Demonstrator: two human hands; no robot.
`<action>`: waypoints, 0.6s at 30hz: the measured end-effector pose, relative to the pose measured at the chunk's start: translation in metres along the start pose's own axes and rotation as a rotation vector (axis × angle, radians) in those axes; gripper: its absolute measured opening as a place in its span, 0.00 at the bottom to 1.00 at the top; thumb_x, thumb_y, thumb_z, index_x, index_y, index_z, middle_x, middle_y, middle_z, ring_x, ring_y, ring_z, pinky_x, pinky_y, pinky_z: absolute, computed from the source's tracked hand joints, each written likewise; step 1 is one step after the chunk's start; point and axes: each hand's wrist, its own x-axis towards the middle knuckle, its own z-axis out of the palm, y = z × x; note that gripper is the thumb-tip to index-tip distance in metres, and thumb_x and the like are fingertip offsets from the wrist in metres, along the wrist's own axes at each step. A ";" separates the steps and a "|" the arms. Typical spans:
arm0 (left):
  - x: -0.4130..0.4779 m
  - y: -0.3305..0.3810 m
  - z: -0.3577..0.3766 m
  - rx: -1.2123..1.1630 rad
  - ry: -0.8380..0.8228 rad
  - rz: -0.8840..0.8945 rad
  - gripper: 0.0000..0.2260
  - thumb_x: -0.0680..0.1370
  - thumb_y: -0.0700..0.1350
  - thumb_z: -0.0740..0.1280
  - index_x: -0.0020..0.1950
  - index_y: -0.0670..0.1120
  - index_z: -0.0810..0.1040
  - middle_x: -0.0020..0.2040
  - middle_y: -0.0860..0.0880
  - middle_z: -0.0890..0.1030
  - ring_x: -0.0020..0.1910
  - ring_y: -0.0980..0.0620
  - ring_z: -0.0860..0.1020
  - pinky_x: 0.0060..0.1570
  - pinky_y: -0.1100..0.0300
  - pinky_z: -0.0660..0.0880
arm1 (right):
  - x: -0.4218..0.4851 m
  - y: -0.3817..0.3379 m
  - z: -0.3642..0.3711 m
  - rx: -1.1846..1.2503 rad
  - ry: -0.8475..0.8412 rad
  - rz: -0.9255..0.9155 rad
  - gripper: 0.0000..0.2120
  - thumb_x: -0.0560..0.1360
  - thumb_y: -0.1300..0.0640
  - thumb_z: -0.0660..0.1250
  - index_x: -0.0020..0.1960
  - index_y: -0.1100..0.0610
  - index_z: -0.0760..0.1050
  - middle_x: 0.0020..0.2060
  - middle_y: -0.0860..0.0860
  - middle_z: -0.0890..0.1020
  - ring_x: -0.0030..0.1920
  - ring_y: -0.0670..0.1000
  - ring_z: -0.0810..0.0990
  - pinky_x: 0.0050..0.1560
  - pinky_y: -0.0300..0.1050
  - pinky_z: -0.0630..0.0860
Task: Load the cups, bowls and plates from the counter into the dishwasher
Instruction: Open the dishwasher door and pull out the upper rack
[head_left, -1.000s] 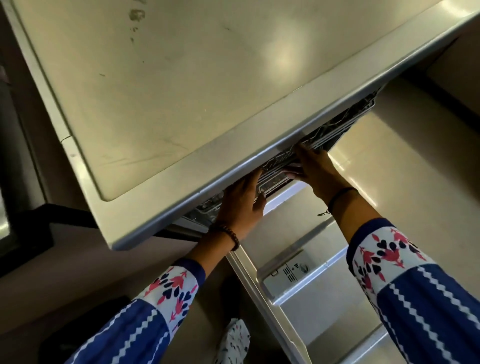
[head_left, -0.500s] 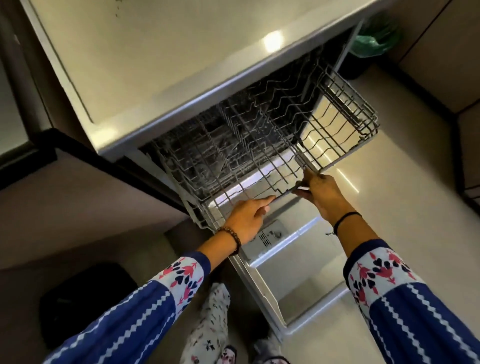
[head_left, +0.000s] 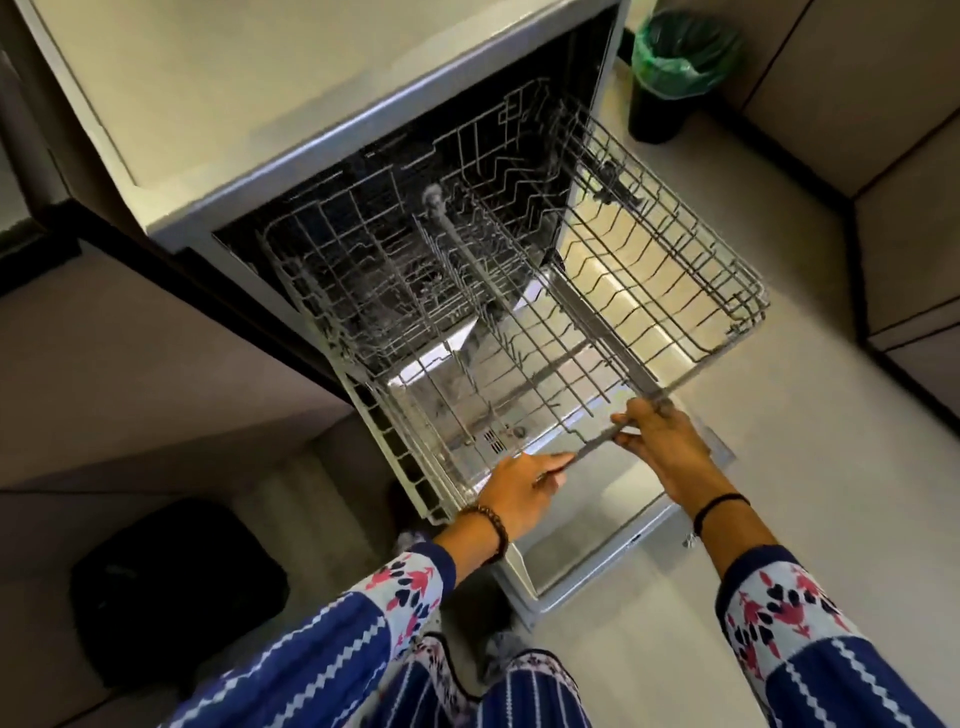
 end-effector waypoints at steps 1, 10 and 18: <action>0.001 0.001 0.001 -0.004 0.000 -0.011 0.16 0.82 0.43 0.60 0.70 0.46 0.74 0.61 0.47 0.79 0.60 0.50 0.77 0.60 0.66 0.71 | 0.001 0.000 -0.001 -0.011 0.000 0.007 0.08 0.82 0.61 0.63 0.44 0.58 0.74 0.41 0.57 0.78 0.45 0.55 0.80 0.53 0.53 0.81; -0.004 0.022 0.000 0.034 0.039 -0.100 0.16 0.80 0.39 0.61 0.66 0.46 0.77 0.62 0.48 0.79 0.61 0.49 0.77 0.61 0.59 0.73 | -0.038 0.004 -0.006 -0.263 0.050 0.014 0.10 0.80 0.58 0.68 0.56 0.64 0.78 0.48 0.59 0.85 0.44 0.57 0.86 0.45 0.48 0.82; -0.058 0.042 -0.050 -0.061 0.189 -0.041 0.14 0.79 0.38 0.63 0.63 0.46 0.78 0.63 0.49 0.79 0.63 0.52 0.76 0.57 0.67 0.68 | -0.112 -0.028 0.042 -0.362 -0.121 -0.124 0.07 0.80 0.58 0.67 0.53 0.62 0.79 0.46 0.56 0.86 0.42 0.52 0.87 0.39 0.39 0.80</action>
